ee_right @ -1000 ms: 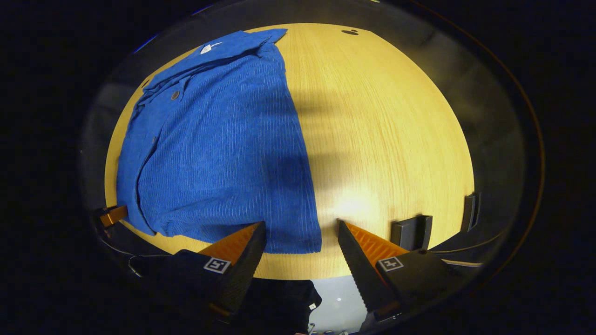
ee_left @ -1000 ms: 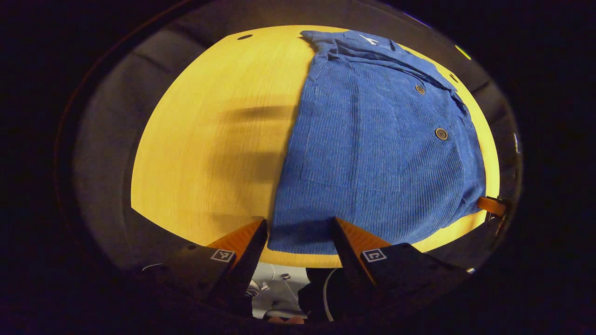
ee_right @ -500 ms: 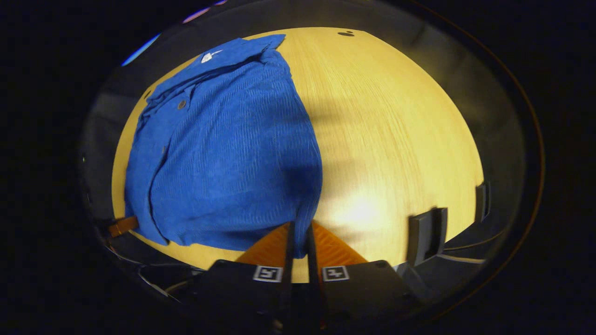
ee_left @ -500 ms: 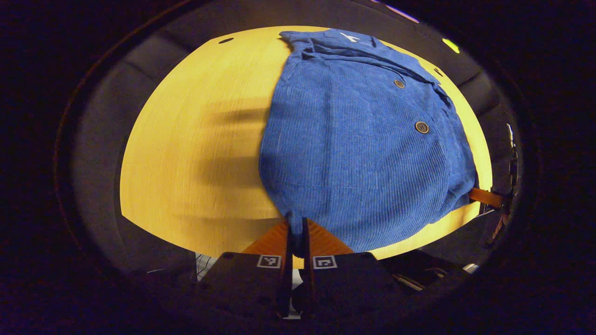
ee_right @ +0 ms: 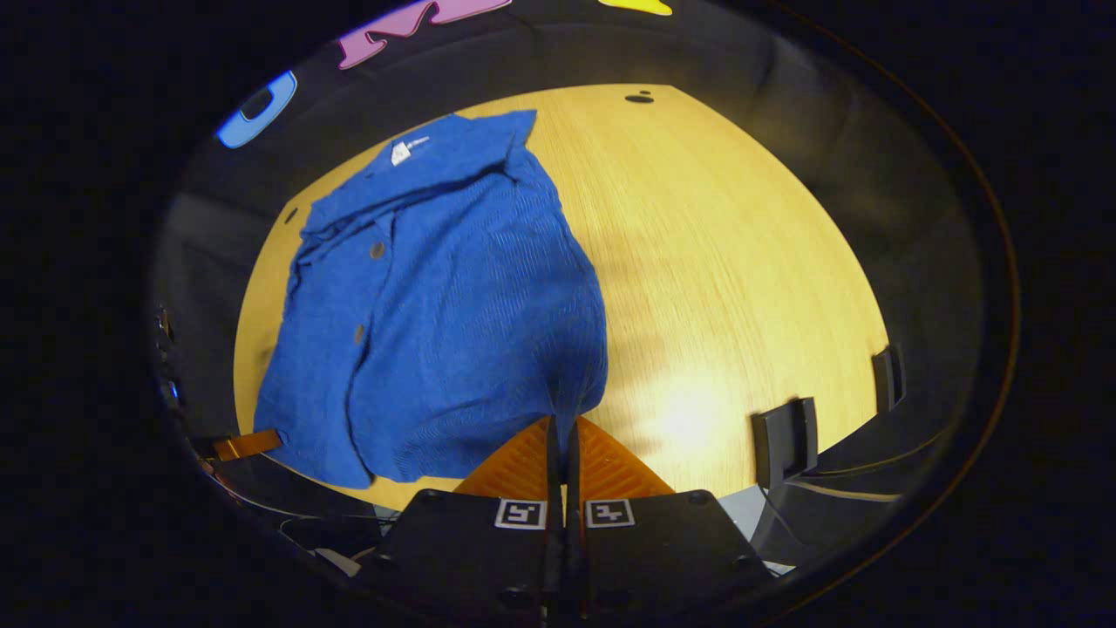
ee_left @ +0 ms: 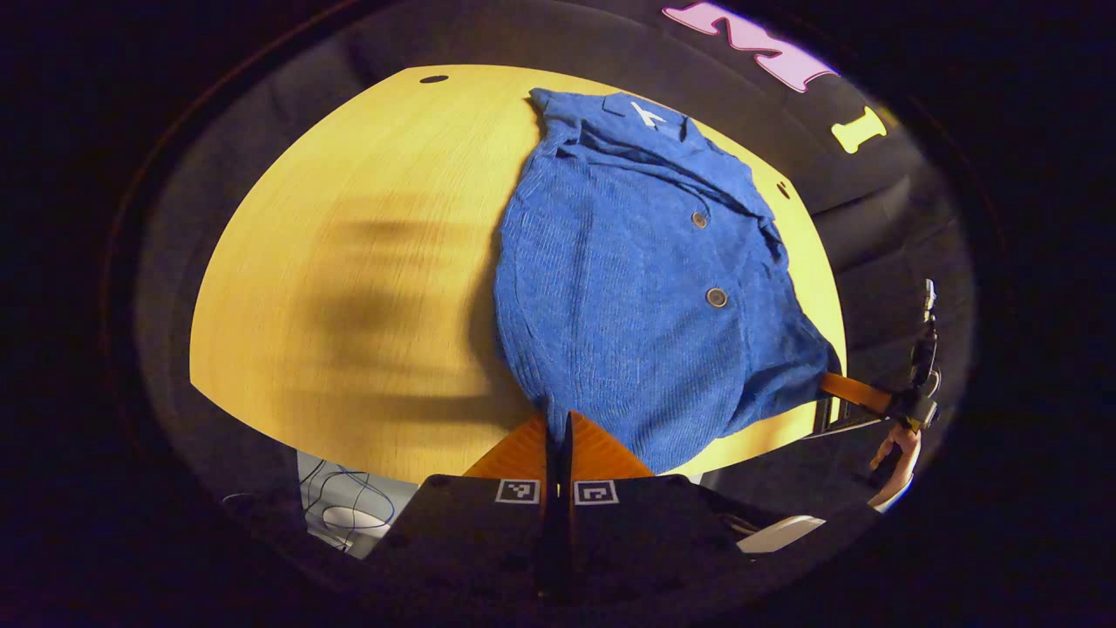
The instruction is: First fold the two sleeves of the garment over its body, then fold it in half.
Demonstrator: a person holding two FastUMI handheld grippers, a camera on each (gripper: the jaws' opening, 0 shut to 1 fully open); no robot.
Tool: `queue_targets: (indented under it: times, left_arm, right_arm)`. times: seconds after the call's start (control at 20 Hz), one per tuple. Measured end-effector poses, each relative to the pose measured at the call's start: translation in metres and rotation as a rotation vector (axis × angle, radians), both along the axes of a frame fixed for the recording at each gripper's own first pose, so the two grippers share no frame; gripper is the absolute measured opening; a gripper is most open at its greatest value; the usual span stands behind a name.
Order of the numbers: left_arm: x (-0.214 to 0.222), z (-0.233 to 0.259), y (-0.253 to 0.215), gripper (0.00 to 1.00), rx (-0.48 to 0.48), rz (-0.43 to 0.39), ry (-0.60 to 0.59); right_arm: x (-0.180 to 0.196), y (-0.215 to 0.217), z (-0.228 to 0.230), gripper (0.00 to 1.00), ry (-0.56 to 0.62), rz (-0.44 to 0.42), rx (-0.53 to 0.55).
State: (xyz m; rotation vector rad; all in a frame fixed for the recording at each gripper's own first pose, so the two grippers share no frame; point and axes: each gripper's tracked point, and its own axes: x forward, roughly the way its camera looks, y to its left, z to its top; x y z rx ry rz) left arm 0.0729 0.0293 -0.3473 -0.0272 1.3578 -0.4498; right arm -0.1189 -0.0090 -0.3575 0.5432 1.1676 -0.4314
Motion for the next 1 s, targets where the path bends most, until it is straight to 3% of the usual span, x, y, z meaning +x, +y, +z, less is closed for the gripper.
queue_targets:
  times: [0.2,0.5,0.75,1.0]
  left_arm:
    - [0.026,0.046,-0.012,0.00,-0.124,-0.070,-0.031]
    - [0.101,0.142,-0.034,0.00,-0.225,-0.153,-0.226]
    - [0.162,0.180,-0.067,0.00,-0.190,-0.197,-0.373]
    - [0.229,0.198,-0.127,0.00,-0.172,-0.184,-0.466]
  right_arm:
    - [0.039,-0.010,0.053,0.03,-0.086,-0.005,-0.060]
    - [0.107,-0.024,0.122,0.03,-0.196,0.045,-0.171]
    - [0.191,-0.051,0.176,0.02,-0.335,0.061,-0.265]
    - [0.278,-0.070,0.192,0.02,-0.411,0.186,-0.304]
